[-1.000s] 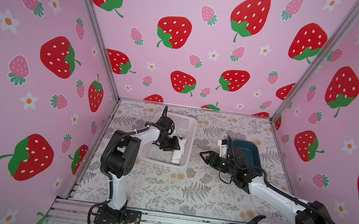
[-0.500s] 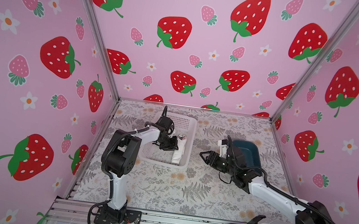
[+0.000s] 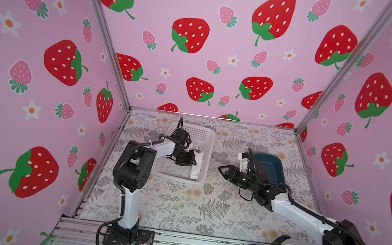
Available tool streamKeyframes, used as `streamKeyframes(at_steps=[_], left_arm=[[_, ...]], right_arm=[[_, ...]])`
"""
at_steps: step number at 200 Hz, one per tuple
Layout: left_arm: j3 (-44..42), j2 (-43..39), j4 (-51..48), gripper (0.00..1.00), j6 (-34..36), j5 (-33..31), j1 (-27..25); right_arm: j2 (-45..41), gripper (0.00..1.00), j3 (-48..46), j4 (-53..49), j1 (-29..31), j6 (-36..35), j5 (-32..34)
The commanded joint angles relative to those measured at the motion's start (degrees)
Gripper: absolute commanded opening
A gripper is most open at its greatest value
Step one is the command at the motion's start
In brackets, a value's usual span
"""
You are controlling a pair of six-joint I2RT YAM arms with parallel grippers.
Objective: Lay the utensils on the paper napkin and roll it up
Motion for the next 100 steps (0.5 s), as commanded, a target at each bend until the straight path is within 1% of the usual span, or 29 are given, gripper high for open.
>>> streamKeyframes(at_steps=[1, 26, 34, 42, 52, 71, 87, 100], left_arm=[[-0.8, -1.6, -0.7, 0.29, 0.9, -0.7, 0.0], [-2.0, -5.3, -0.6, 0.42, 0.4, -2.5, 0.0], [-2.7, -7.3, -0.2, 0.49, 0.1, -3.3, 0.0], [-3.3, -9.5, -0.2, 0.52, 0.1, -4.4, 0.0], [-4.0, -12.5, 0.0, 0.54, 0.2, -5.6, 0.0], [-5.3, -18.2, 0.3, 0.62, 0.6, -9.0, 0.1], [-6.8, -23.6, 0.5, 0.66, 1.0, -13.2, 0.0], [-8.8, -28.3, 1.1, 0.71, 1.3, -17.4, 0.1]], right_arm=[[-1.0, 0.63, -0.3, 0.3, 0.0, -0.1, 0.4], [-2.3, 0.63, 1.1, -3.5, -0.1, -2.8, 3.2], [-3.1, 0.63, 2.0, -6.0, -0.2, -4.2, 5.4], [-4.1, 0.63, 3.0, -9.1, -0.3, -5.7, 8.3], [-5.5, 0.64, 4.4, -12.5, -0.5, -8.0, 12.3], [-8.1, 0.68, 6.7, -18.7, -1.3, -12.1, 20.5], [-10.4, 0.72, 7.9, -22.6, -1.9, -15.8, 29.8], [-12.4, 0.76, 7.7, -23.2, -2.3, -20.2, 37.2]])
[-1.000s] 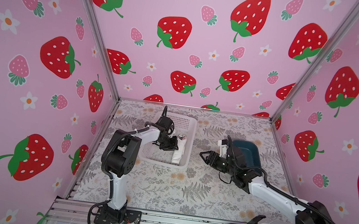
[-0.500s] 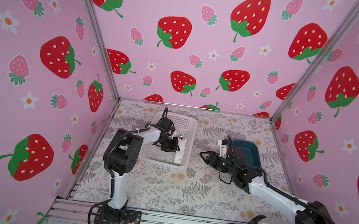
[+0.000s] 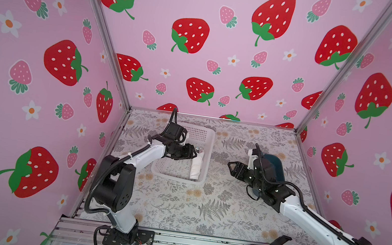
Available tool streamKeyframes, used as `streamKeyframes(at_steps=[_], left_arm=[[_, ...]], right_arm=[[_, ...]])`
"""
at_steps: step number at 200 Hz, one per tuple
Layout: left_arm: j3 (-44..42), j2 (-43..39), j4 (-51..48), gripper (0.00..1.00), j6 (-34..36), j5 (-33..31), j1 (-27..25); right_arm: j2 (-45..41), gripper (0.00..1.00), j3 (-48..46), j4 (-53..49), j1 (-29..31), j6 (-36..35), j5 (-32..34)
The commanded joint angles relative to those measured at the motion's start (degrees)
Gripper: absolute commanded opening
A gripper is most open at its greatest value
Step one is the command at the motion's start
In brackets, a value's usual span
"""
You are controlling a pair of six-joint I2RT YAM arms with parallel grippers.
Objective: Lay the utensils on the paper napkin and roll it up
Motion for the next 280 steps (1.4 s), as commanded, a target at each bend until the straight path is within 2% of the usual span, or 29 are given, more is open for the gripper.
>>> streamKeyframes(at_steps=[1, 28, 52, 57, 68, 91, 121, 132, 153, 171, 215, 243, 280], left_arm=[[-3.3, -7.3, 0.4, 0.72, 1.2, -8.7, 0.2], [-8.2, -16.8, 2.1, 0.82, 1.6, -19.6, 1.0], [-13.2, -25.0, 4.0, 0.96, 1.6, -27.2, 2.9], [-14.2, -26.4, 4.3, 1.00, 1.7, -28.4, 3.5], [-16.0, -29.0, 4.7, 0.99, 1.6, -30.9, 5.2], [-18.8, -32.4, 5.2, 0.99, 0.4, -34.5, 9.8], [-22.8, -35.9, 7.8, 0.99, -0.4, -37.8, 16.2], [-23.7, -36.9, 8.6, 0.99, -0.3, -39.3, 18.2], [-26.2, -37.3, 12.5, 0.99, 1.9, -40.4, 21.3], [-28.2, -36.2, 15.2, 0.99, 2.6, -41.6, 23.0], [-35.7, -29.3, 30.0, 0.99, 10.4, -44.2, 23.7], [-36.4, -23.7, 34.2, 0.99, 12.1, -41.7, 23.6], [-41.1, -19.3, 48.1, 0.99, 13.0, -35.2, 23.7]], right_arm=[[-3.5, 0.76, 1.4, -6.7, -0.9, -9.1, 17.9], [-6.8, 0.90, -1.0, -4.2, -1.0, -18.5, 32.9], [-8.2, 0.95, -5.6, 3.3, -1.2, -28.0, 44.4], [-8.2, 0.95, -6.5, 4.8, -1.5, -29.6, 45.9], [-7.5, 0.96, -7.9, 6.6, -3.5, -31.2, 46.9], [-4.9, 0.96, -9.3, 7.8, -9.9, -31.2, 42.9], [-1.5, 0.96, -13.2, 14.2, -19.4, -30.7, 33.4], [-0.8, 0.96, -14.5, 17.0, -21.5, -31.4, 32.3], [0.6, 0.96, -17.8, 24.9, -23.2, -34.5, 31.6], [3.1, 0.96, -20.1, 31.0, -25.2, -35.9, 28.3], [7.7, 0.97, -24.7, 45.3, -26.0, -42.1, 20.7], [9.9, 0.97, -26.1, 51.4, -26.3, -45.2, 16.4], [12.9, 0.98, -28.0, 59.1, -27.1, -46.0, 12.6]])
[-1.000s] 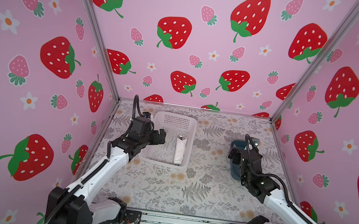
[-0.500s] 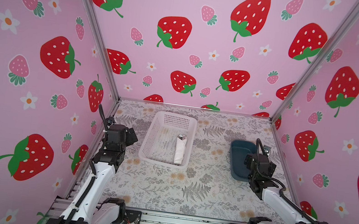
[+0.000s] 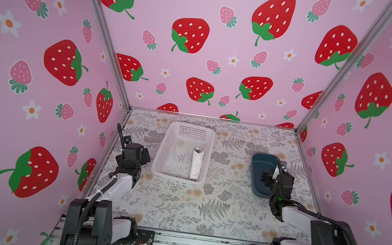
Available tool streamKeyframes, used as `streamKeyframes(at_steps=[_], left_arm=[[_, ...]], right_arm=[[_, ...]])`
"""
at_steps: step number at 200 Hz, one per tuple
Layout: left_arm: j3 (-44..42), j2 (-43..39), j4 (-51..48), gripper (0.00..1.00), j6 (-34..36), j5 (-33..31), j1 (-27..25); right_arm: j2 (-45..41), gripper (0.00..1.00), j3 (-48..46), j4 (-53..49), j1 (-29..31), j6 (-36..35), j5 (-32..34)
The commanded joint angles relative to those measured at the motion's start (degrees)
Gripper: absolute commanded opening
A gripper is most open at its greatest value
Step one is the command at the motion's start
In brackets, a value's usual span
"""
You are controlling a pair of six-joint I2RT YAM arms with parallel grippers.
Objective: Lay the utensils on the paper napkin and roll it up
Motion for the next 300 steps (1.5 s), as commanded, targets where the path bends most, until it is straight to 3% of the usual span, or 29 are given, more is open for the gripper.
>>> streamKeyframes(at_steps=[1, 56, 112, 168, 191, 223, 236, 281, 300], left_arm=[[-2.1, 2.1, 12.2, 0.99, 2.5, 4.1, 0.3], [-5.2, 8.9, 27.0, 1.00, 6.0, 15.5, 0.3], [-7.1, 17.2, 37.8, 1.00, 6.8, 16.3, -0.6], [-4.1, 17.4, 32.2, 0.99, 8.9, 8.8, -4.4], [-3.1, 17.5, 30.3, 0.99, 10.7, 12.0, -4.6], [-2.9, 17.7, 30.1, 0.99, 11.0, 12.7, -4.7], [-2.9, 17.6, 30.2, 0.99, 11.0, 12.7, -4.6], [-3.0, 17.6, 30.2, 0.99, 11.0, 12.7, -4.7], [-3.0, 17.6, 30.2, 0.99, 11.0, 12.8, -4.6]], right_arm=[[1.0, 0.98, -1.2, 8.5, -0.7, -2.9, -4.4], [1.1, 0.98, -4.1, 16.0, -2.1, -4.2, -9.3], [1.8, 0.98, -5.6, 21.1, -2.8, -5.0, -9.2], [2.0, 0.98, -5.4, 20.9, -3.4, -4.3, -10.0], [0.4, 0.97, -4.5, 15.9, -3.4, -3.9, -9.9], [3.3, 0.95, -4.3, 20.5, -3.2, -4.0, -14.9], [4.7, 0.94, -1.9, 17.7, -2.3, -5.3, -13.3], [16.3, 0.97, -7.7, 41.0, -2.2, -5.9, -10.5], [14.7, 0.98, -1.7, 26.3, -2.3, -4.7, -8.3]])
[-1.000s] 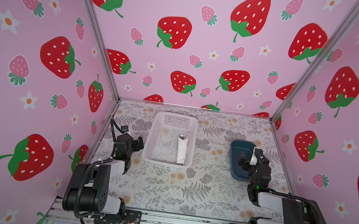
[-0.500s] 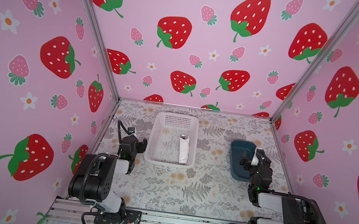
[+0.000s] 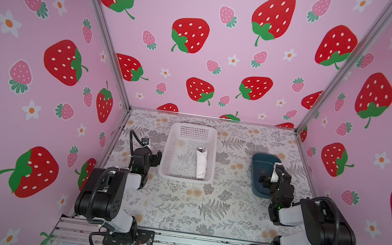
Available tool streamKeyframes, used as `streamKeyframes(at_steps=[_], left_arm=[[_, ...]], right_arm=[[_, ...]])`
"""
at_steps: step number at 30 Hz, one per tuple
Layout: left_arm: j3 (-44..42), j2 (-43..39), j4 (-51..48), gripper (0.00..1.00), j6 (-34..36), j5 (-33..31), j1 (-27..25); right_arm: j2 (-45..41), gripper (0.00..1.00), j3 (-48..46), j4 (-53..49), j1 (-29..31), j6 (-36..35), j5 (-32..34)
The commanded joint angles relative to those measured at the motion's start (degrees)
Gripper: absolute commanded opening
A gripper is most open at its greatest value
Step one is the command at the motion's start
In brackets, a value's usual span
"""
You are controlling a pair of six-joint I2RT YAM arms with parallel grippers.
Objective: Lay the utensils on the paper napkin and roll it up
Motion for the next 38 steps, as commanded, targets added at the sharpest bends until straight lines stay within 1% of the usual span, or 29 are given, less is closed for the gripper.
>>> streamKeyframes(at_steps=[1, 2, 4, 6, 38], left_arm=[[1.6, 0.4, 0.5, 0.99, 1.1, 0.6, -0.1], [1.6, 0.5, 0.5, 0.99, 1.1, 0.6, -0.1], [1.6, 0.5, 0.5, 0.99, 1.1, 0.6, -0.1], [1.6, 0.4, 0.5, 0.99, 1.1, 0.6, -0.2], [1.6, 0.4, 0.5, 0.99, 1.1, 0.6, -0.2]], right_arm=[[0.1, 0.97, 4.9, -3.6, 0.1, 0.1, 2.9], [1.1, 0.98, 5.6, -2.8, -0.8, 1.2, 3.1], [0.1, 0.99, 6.7, -6.9, -2.2, 2.8, 2.2], [0.6, 1.00, 6.3, -5.1, -2.2, 2.8, 2.2], [0.2, 1.00, 6.3, -5.7, -2.2, 2.8, 2.2]])
